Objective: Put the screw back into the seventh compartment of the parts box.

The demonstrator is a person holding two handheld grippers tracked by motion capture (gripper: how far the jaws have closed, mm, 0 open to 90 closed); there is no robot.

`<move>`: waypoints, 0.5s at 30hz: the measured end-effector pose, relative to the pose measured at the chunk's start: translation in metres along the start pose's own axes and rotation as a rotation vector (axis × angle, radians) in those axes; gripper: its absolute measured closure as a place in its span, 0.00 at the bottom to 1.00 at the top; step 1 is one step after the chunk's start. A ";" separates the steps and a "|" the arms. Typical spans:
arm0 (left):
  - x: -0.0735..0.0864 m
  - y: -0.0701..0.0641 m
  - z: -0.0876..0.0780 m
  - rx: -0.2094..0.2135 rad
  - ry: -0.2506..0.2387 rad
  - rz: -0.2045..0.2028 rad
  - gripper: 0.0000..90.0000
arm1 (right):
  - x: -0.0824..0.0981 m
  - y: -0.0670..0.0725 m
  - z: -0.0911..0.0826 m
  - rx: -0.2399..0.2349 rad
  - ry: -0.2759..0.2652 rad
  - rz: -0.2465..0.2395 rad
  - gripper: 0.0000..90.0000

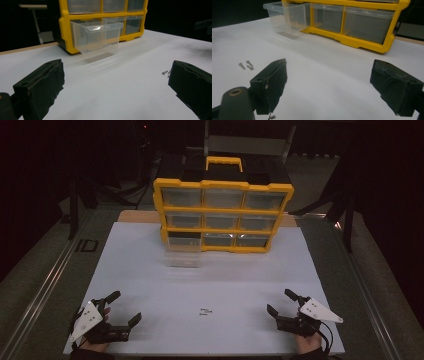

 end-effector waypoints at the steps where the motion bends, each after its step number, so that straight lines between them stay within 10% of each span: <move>1: 0.000 0.001 0.000 -0.003 0.000 -0.003 0.00 | 0.000 0.000 0.000 0.004 0.006 -0.012 0.16; 15: -0.001 0.002 0.001 -0.019 -0.008 -0.028 0.00 | -0.001 0.005 0.002 -0.010 0.005 -0.048 0.16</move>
Point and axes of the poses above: each handheld gripper's, and its own axes: z roughly forward along the jaws, x roughly out of its underside, y roughly to its left, the point moved 5 cm from there along z, roughly forward along the jaws, and after that the axes turned 6 degrees about -z, right-handed, at the moved point
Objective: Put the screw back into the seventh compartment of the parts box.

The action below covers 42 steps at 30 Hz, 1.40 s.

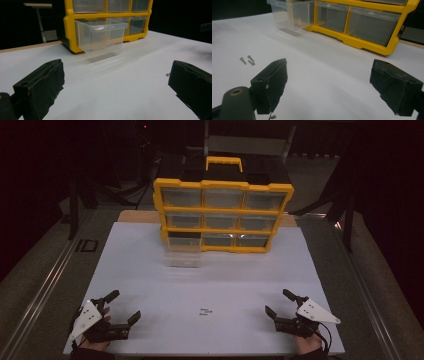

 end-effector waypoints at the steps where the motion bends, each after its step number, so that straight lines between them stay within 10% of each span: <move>1: 0.000 0.000 0.000 0.000 0.000 0.000 0.00 | 0.000 0.000 0.000 0.000 0.000 0.000 0.16; 21: -0.036 -0.016 0.002 0.063 -0.049 -0.024 0.00 | -0.004 0.001 0.000 0.009 -0.013 -0.008 0.16; 27: -0.059 -0.019 0.006 0.076 -0.045 0.024 0.00 | -0.003 0.001 0.001 0.006 -0.011 -0.009 0.16; 42: -0.084 -0.048 0.047 0.199 0.064 0.032 0.00 | -0.004 0.001 0.001 -0.003 -0.017 -0.003 0.16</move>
Point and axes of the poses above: each handheld gripper's, and its own axes: z roughly forward along the jaws, x roughly out of its underside, y roughly to its left, the point moved 5 cm from there along z, roughly forward along the jaws, and after that the axes turned 6 degrees about -z, right-handed, at the moved point
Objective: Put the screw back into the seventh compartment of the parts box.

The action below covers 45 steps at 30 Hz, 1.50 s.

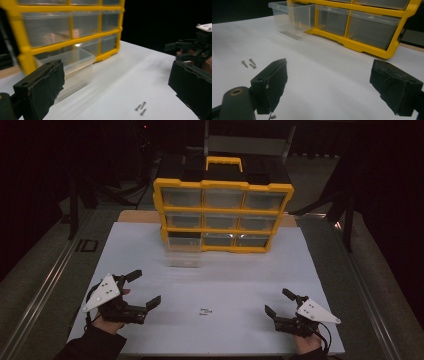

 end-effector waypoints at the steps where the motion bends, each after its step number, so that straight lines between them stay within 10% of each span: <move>1: -0.001 -0.002 0.004 0.010 0.009 0.001 0.00 | 0.000 0.000 0.000 0.000 0.000 0.001 0.16; 25: 0.001 -0.024 0.077 0.158 0.220 0.013 0.05 | -0.001 0.002 0.000 -0.011 -0.003 -0.001 0.16; 45: 0.045 -0.031 0.118 0.259 0.465 0.095 0.35 | -0.001 0.003 0.000 -0.019 -0.003 -0.003 0.16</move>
Point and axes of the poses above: each handheld gripper's, and its own axes: z roughly forward along the jaws, x roughly out of its underside, y roughly to its left, the point moved 5 cm from there along z, roughly forward along the jaws, and after that the axes turned 6 degrees about -z, right-handed, at the moved point
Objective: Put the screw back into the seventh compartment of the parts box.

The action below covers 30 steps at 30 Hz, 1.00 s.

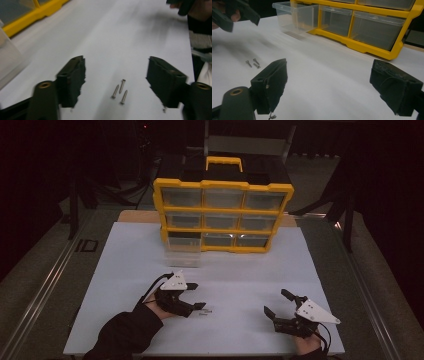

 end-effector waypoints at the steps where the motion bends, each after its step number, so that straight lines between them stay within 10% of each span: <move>1: 0.001 0.000 0.002 0.005 0.013 0.001 0.39 | 0.000 0.000 0.000 0.000 0.000 0.000 0.16; 30: 0.018 0.000 0.044 0.029 0.248 0.081 0.86 | 0.000 0.000 0.000 -0.006 -0.003 0.003 0.16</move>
Point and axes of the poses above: each handheld gripper's, and its own axes: z roughly forward along the jaws, x roughly out of its underside, y roughly to its left, the point moved 5 cm from there along z, roughly forward along the jaws, and after that the axes turned 6 degrees about -z, right-handed, at the moved point
